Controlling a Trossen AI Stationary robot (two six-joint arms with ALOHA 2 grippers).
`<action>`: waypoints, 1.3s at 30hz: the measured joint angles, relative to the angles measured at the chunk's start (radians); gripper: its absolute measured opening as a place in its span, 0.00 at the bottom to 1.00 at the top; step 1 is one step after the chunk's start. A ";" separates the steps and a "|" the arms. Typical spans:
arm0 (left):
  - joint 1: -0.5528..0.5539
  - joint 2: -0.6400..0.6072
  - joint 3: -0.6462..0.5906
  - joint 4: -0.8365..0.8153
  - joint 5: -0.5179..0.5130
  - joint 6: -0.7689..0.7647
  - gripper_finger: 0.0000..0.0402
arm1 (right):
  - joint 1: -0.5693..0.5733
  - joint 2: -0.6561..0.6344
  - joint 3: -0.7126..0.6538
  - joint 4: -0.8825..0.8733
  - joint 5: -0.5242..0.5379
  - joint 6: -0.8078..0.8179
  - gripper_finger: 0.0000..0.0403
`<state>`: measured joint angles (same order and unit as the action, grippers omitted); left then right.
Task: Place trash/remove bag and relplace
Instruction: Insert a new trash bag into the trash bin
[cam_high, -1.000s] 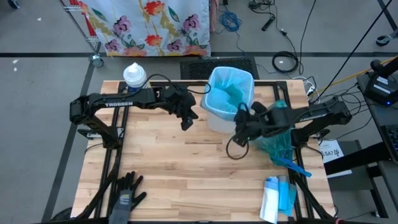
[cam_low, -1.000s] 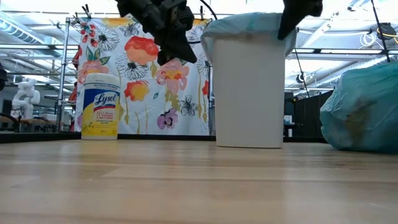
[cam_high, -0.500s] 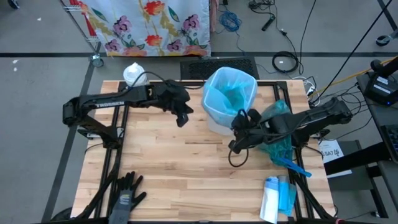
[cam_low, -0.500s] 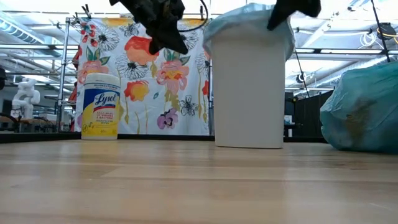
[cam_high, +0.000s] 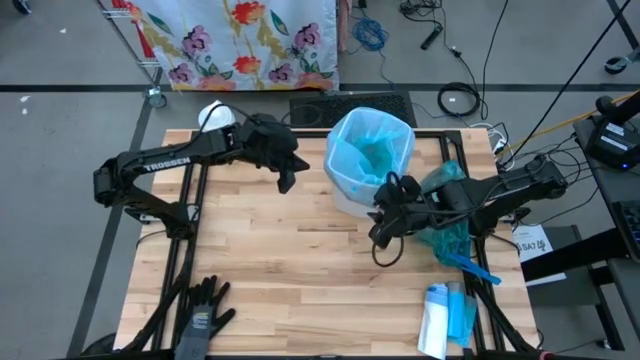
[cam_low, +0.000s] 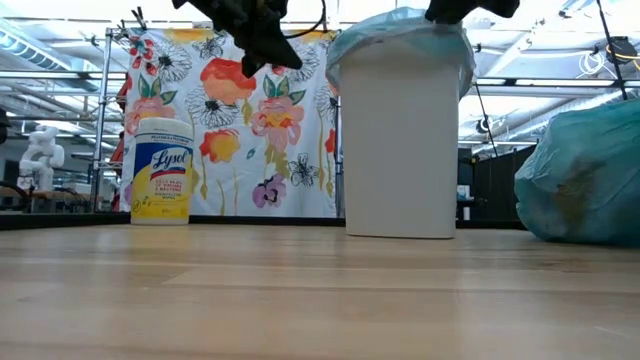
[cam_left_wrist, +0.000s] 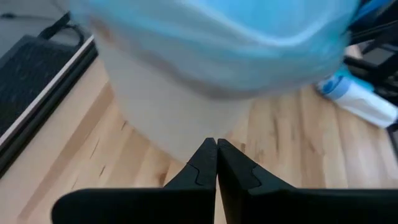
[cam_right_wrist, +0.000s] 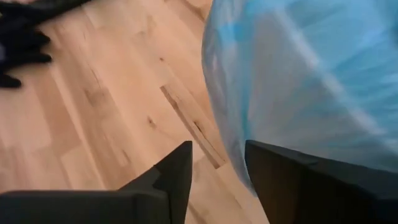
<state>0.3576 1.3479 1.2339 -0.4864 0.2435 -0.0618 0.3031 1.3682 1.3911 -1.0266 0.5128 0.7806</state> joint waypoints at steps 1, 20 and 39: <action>0.005 0.000 0.000 0.013 0.017 0.007 0.02 | 0.000 -0.011 0.000 0.001 -0.002 0.018 0.35; 0.038 0.112 -0.002 0.138 0.159 0.071 0.02 | 0.100 -0.180 0.001 -0.343 0.163 0.430 0.18; 0.190 0.118 -0.002 0.199 0.271 0.073 0.02 | 0.171 -0.533 -0.429 0.024 0.451 0.471 0.00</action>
<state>0.5473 1.4658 1.2320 -0.2875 0.5147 0.0116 0.4743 0.8349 0.9619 -1.0025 0.9635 1.2512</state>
